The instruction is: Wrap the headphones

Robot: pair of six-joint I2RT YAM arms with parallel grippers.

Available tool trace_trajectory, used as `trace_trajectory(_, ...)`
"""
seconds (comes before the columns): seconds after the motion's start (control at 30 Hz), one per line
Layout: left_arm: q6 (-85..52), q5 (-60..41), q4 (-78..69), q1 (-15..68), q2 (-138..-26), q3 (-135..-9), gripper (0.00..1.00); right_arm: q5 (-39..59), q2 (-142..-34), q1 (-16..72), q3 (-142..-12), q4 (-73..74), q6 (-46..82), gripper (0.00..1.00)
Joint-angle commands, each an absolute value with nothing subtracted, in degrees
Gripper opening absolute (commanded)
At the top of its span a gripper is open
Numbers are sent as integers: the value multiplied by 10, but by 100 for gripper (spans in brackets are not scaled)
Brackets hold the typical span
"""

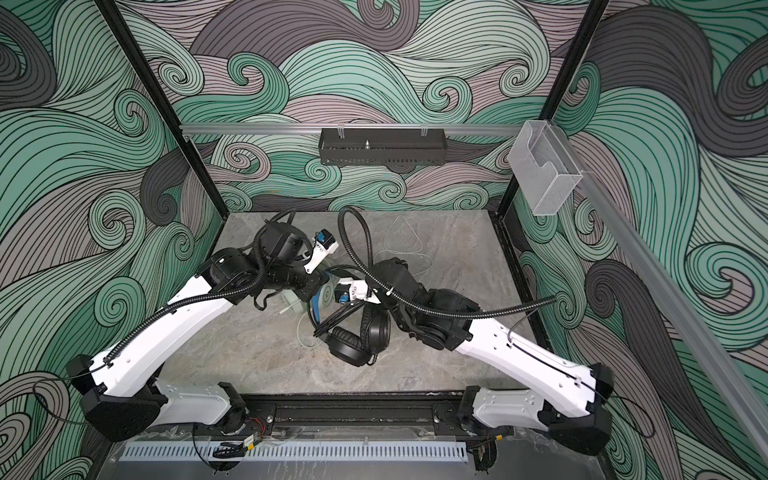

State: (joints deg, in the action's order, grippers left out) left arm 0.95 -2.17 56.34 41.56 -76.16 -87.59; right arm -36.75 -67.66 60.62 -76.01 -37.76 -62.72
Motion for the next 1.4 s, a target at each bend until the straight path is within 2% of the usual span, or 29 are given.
trace_trajectory(0.0, 7, -29, 580, 416, -744, -880, 0, -386, -656, 589, -751, -396, -607, 12)
trace_trajectory(0.43, 5, -30, 576, 417, -746, -878, 0, -358, -640, 576, -723, -407, -550, 14)
trace_trajectory(0.87, 3, -17, 588, 416, -754, -886, 0, -294, -602, 517, -701, -407, -455, 24)
trace_trajectory(1.17, -8, 9, 607, 416, -765, -888, 0, -247, -587, 444, -666, -407, -330, 33)
trace_trajectory(1.37, -16, 10, 614, 416, -774, -891, 0, -243, -606, 393, -703, -421, -253, 42)
